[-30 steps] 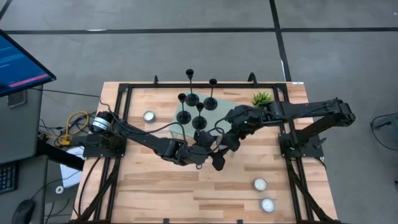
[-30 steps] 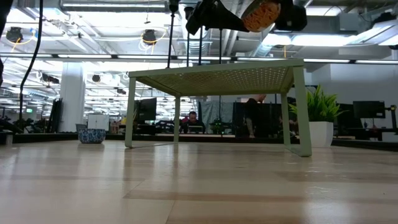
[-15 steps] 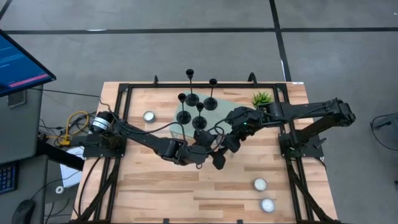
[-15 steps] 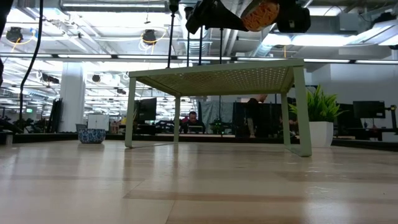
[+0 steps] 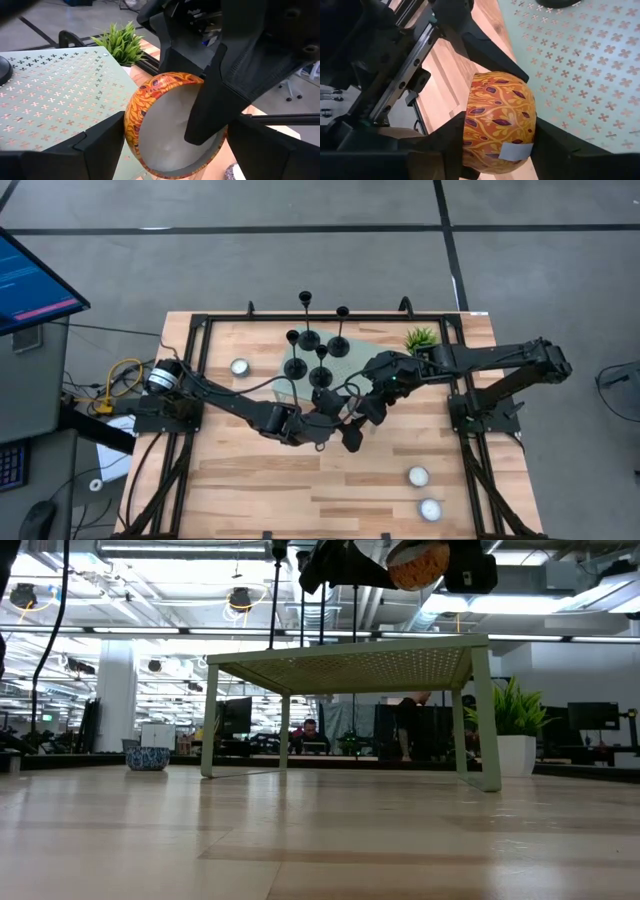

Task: Pick & Place candle stick holders
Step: Put the orange scented candle on the shelf

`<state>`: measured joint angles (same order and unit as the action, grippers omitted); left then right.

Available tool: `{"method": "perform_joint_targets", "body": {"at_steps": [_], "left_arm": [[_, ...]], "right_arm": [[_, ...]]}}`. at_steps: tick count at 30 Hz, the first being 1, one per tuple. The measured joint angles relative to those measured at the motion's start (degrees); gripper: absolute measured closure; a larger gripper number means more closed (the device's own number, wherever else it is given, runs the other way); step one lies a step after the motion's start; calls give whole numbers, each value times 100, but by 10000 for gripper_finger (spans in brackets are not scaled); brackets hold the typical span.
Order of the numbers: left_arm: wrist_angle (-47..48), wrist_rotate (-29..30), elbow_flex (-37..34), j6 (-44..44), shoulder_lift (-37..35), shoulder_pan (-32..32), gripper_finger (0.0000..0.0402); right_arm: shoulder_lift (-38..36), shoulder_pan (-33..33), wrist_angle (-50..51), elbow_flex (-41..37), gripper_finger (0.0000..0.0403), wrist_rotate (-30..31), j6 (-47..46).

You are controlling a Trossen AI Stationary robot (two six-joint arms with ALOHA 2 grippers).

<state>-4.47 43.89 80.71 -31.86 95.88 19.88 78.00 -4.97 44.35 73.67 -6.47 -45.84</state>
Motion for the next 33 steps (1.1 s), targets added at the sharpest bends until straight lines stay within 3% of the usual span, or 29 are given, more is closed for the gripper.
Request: {"method": "perform_joint_targets", "body": {"at_steps": [4, 33], "left_arm": [[15, -95, 0, 0, 0, 11, 80], [142, -178, 2, 9, -9, 314, 83]], "right_arm": [[0, 58, 35, 0, 260, 8, 58], [-239, 207, 311, 2, 260, -68, 235]]}}
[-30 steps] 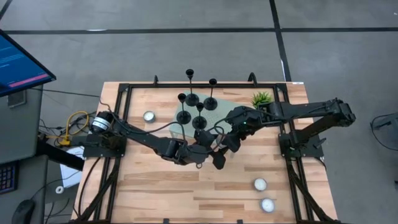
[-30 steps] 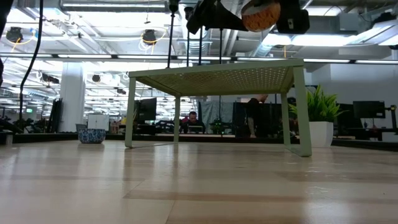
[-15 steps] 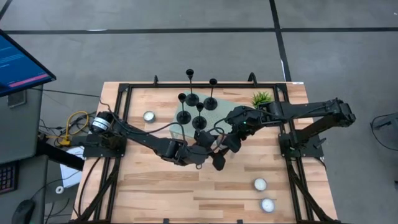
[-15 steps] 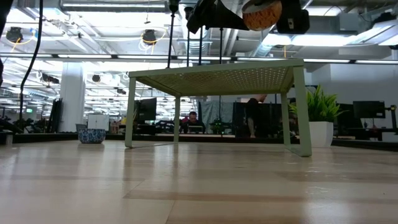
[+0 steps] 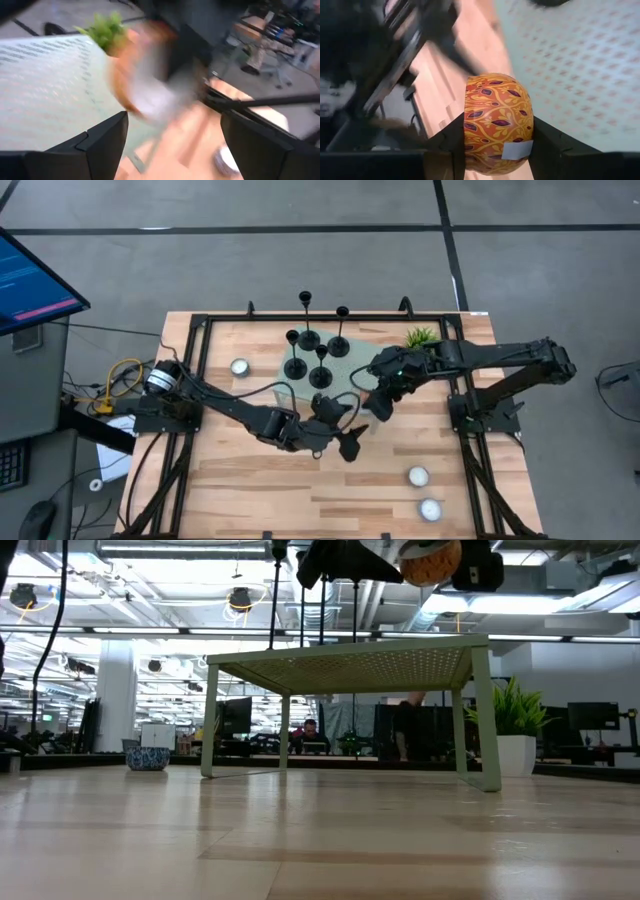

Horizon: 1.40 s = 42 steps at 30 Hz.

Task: Pick & Place candle stick holders
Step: Put the orange scented candle on the shelf

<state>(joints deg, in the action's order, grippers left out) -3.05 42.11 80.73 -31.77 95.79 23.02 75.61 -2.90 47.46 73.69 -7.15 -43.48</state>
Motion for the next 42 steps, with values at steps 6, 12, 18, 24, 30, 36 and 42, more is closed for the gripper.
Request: {"method": "perform_joint_targets", "body": {"at_steps": [6, 12, 18, 24, 30, 36, 42], "left_arm": [[55, -9, 2, 2, 0, 164, 83], [124, 2, 2, 6, -89, 442, 83], [141, 46, 2, 615, -687, 951, 83], [48, 733, 2, 1512, -1560, 1753, 83], [-141, 1781, 2, 2367, -2145, 2486, 83], [-185, 1937, 2, 2700, -2334, 2709, 83], [-206, 1938, 2, 2896, -2355, 2679, 83]], "right_arm": [[-432, 257, 255, 0, 260, 55, -5], [-920, 707, 467, 0, 259, 177, -95], [-1489, 1143, 486, 0, 257, 424, -337], [-2171, 1348, 535, -8, 250, 1044, -725], [-3169, 1361, -83, -1080, 255, 1549, -1546], [-4404, 1179, -1618, -3134, 238, 1921, -2769], [-5052, 1011, -3428, -4864, 249, 2377, -3739]]}}
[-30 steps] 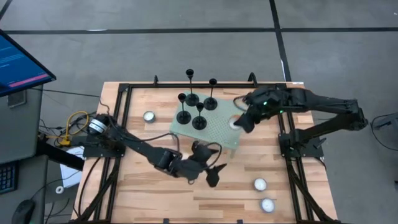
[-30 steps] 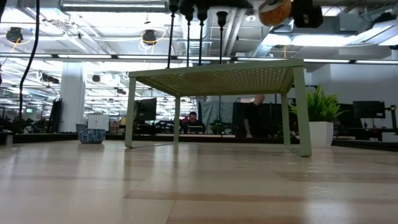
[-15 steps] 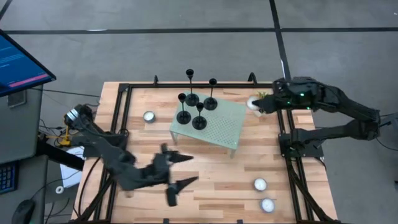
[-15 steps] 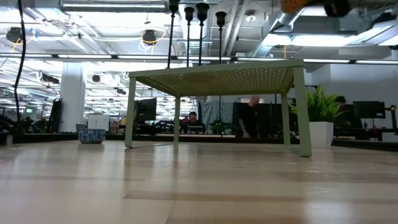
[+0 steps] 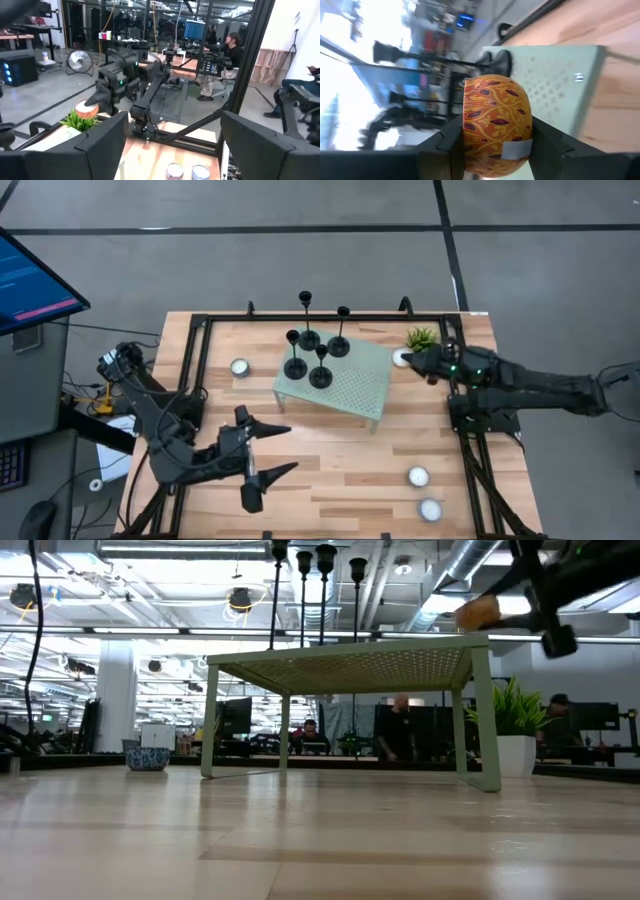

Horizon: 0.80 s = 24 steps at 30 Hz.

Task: Pick & Place candle stick holders
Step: Put the orange scented candle on the shelf

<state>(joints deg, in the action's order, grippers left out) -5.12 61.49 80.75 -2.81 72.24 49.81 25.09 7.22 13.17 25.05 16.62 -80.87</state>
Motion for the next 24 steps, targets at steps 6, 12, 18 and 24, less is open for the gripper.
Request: {"method": "perform_joint_targets", "body": {"at_steps": [6, 12, 18, 24], "left_arm": [[-9, 0, 0, 2, -1, -11, 83], [-41, 0, 0, 2, -1, -10, 83], [-49, 0, 0, 2, -1, -10, 83], [-51, -2, 0, 2, -1, -10, 83]], "right_arm": [[22, -56, -1192, -705, 255, 28, -172], [266, -37, -1106, -706, 208, 57, -348], [740, -45, -1100, -710, 214, 60, -475], [1037, 39, -1264, -707, 243, 39, -475]]}}
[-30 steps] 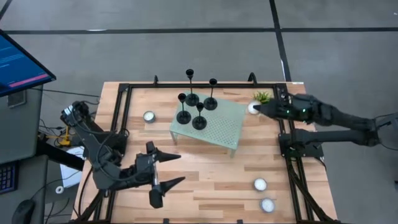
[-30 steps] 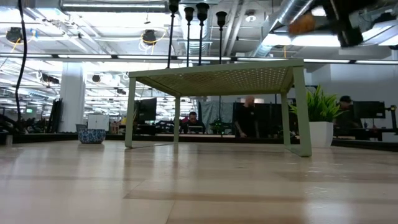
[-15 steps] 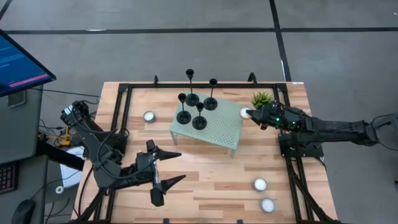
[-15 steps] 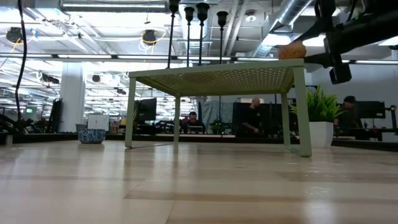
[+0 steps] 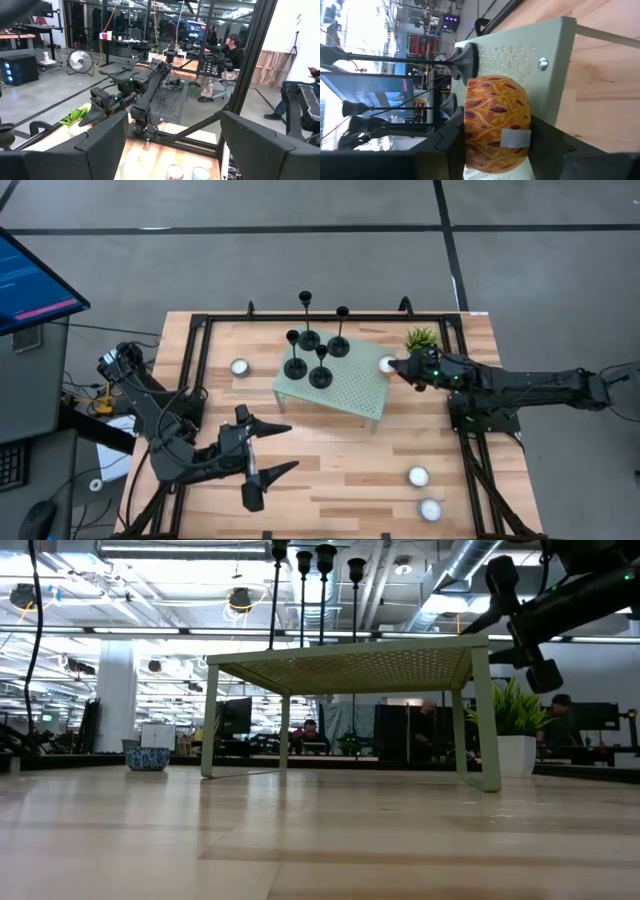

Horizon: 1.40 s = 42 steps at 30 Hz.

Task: Pick & Place candle stick holders
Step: Put the orange scented candle on the shelf

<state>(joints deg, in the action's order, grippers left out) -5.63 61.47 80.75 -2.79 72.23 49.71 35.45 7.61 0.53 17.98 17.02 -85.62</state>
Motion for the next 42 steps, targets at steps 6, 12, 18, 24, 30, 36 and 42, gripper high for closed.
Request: {"method": "perform_joint_targets", "body": {"at_steps": [6, 12, 18, 24, 30, 36, 42], "left_arm": [[-22, 0, 0, 0, 0, 0, 83], [-42, 0, 0, 0, 0, 0, 83], [-44, 0, 0, 0, 0, 0, 83], [-47, -2, 0, 0, 1, 0, 83], [-87, -2, 0, 0, 2, 0, 83], [-87, -2, 0, 0, 2, 0, 83], [-87, -5, 0, 0, 2, 26, 83]], "right_arm": [[69, -4, -122, 0, 233, -7, 37], [71, -4, -116, 0, 170, -30, 37], [69, -4, -98, 0, 147, -66, 0], [69, 3, -98, 0, 148, -215, 44], [69, 3, -82, 2, 148, -413, 22], [31, 5, 38, 16, 148, -508, -129], [-109, 3, 112, 11, 148, -801, -254]]}}
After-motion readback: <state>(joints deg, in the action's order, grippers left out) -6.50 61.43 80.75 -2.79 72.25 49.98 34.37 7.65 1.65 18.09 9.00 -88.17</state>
